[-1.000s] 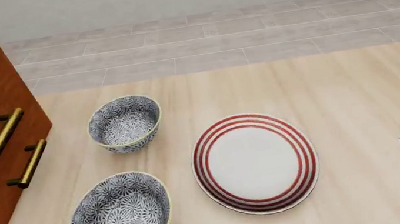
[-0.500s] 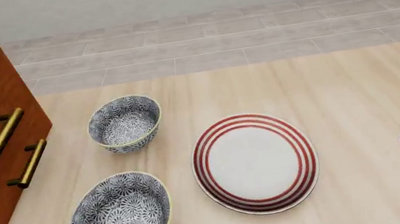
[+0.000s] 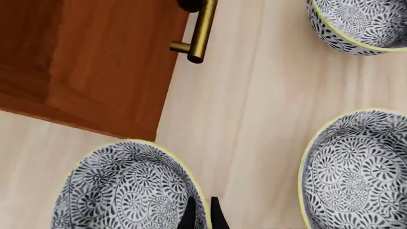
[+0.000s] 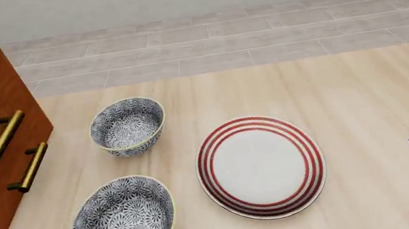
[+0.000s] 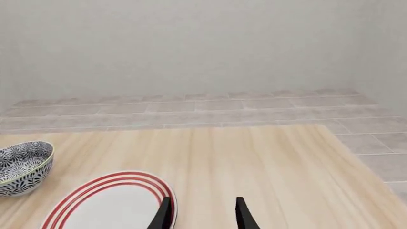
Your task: Put the bowl at the front on the plate.
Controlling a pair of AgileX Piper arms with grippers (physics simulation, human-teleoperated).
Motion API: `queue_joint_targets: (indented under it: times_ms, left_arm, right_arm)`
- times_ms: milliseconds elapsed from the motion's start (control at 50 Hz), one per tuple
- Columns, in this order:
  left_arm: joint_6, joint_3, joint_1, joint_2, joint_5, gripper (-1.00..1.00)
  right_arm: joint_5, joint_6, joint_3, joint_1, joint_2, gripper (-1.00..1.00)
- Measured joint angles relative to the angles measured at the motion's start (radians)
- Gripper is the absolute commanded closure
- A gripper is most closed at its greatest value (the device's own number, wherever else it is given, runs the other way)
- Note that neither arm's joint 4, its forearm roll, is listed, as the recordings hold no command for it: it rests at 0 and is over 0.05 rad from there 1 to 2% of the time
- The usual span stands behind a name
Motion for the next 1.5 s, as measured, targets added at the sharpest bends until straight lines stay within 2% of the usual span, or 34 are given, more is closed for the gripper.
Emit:
queue_joint_targets:
  times_ms: [180, 360, 580, 740, 1100, 1500]
  left_arm:
    - [-0.010, -0.131, -0.016, -0.111, 0.135, 1.00]
    - [-0.042, -0.251, -0.056, -0.177, 0.224, 1.00]
    - [-0.079, -0.370, -0.147, -0.214, 0.279, 1.00]
    - [-0.064, -0.450, -0.233, -0.232, 0.287, 1.00]
    - [0.053, -0.594, -0.421, -0.200, 0.234, 1.00]
    - [0.283, -0.647, -0.642, -0.093, 0.104, 1.00]
  right_arm:
    - [-0.004, 0.002, 0.000, 0.002, 0.007, -1.00]
    - [-0.004, 0.005, 0.000, 0.002, 0.010, -1.00]
    - [-0.011, 0.008, 0.000, 0.002, 0.018, -1.00]
    - [-0.013, 0.010, 0.000, 0.001, 0.021, -1.00]
    - [-0.010, 0.013, 0.000, 0.001, 0.017, -1.00]
    - [-0.004, 0.015, 0.000, -0.001, 0.009, -1.00]
